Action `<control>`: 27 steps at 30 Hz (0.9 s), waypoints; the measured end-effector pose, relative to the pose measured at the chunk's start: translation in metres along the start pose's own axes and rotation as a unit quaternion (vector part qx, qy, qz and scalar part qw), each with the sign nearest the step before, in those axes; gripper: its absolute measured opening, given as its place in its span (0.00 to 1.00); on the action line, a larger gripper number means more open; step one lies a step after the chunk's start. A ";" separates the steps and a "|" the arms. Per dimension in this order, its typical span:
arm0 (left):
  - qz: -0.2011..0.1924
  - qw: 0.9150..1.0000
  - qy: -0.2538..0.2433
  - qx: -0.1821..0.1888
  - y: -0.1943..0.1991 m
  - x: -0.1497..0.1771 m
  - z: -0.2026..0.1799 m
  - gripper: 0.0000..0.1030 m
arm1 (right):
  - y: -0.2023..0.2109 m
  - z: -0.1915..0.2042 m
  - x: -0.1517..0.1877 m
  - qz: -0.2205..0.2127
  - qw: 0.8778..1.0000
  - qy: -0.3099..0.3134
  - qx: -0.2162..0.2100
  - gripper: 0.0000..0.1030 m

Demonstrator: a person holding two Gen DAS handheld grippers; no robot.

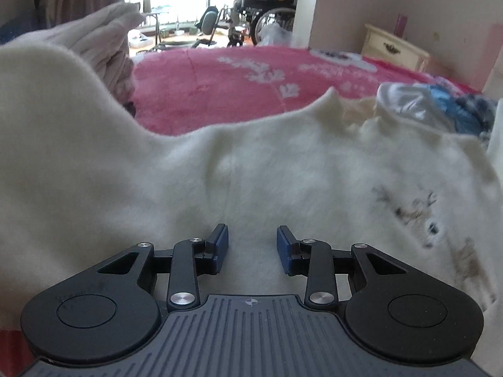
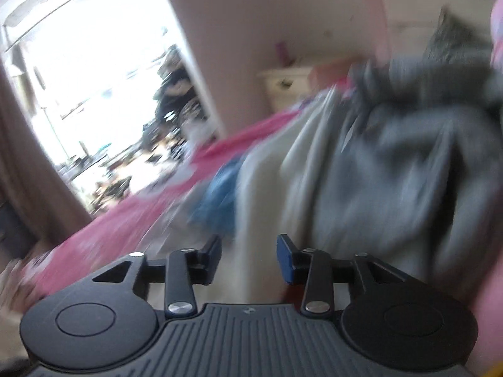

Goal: Fold clothes
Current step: 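Release the sleeve and move both grippers back over the sweater, then grasp the other sweater sleeve cuff with the right gripper and lift it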

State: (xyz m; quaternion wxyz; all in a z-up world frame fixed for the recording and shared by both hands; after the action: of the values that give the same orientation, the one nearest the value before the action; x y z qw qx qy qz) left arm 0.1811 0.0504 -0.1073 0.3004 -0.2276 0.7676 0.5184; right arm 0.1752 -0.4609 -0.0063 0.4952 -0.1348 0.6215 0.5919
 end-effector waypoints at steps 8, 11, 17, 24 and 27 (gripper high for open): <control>-0.004 0.997 -0.010 0.073 -0.013 -0.001 -0.045 0.33 | -0.101 -0.014 -0.093 0.013 0.998 -0.047 0.040 0.47; 0.007 0.993 -0.031 0.111 -0.024 0.003 -0.074 0.33 | -0.116 -0.004 -0.107 0.007 0.997 -0.021 0.080 0.47; 0.026 0.981 -0.090 0.169 -0.032 0.025 -0.128 0.33 | -0.139 0.021 -0.114 0.029 0.984 0.027 0.172 0.48; 0.033 0.974 -0.117 0.191 -0.039 0.039 -0.155 0.33 | -0.158 0.031 -0.119 0.051 0.969 0.059 0.234 0.18; 0.033 0.975 -0.117 0.185 -0.041 0.040 -0.158 0.33 | -0.140 0.036 -0.117 0.021 0.972 0.072 0.223 0.12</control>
State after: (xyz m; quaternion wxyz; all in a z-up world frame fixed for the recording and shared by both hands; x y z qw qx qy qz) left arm 0.1437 -0.1130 -0.1174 0.4083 -0.0804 0.8166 0.4000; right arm 0.3526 -0.5156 0.0071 0.4546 -0.0504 0.7743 0.4374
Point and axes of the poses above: each gripper's, at about its wrist camera, not at the fingertips, and y roughly against the way its jaws point, z to its left, x to its underside, the point moved 2 cm from there along -y, roughly the way its jaws point, and after that the axes turned 15 degrees about x, right-handed, at the moved point
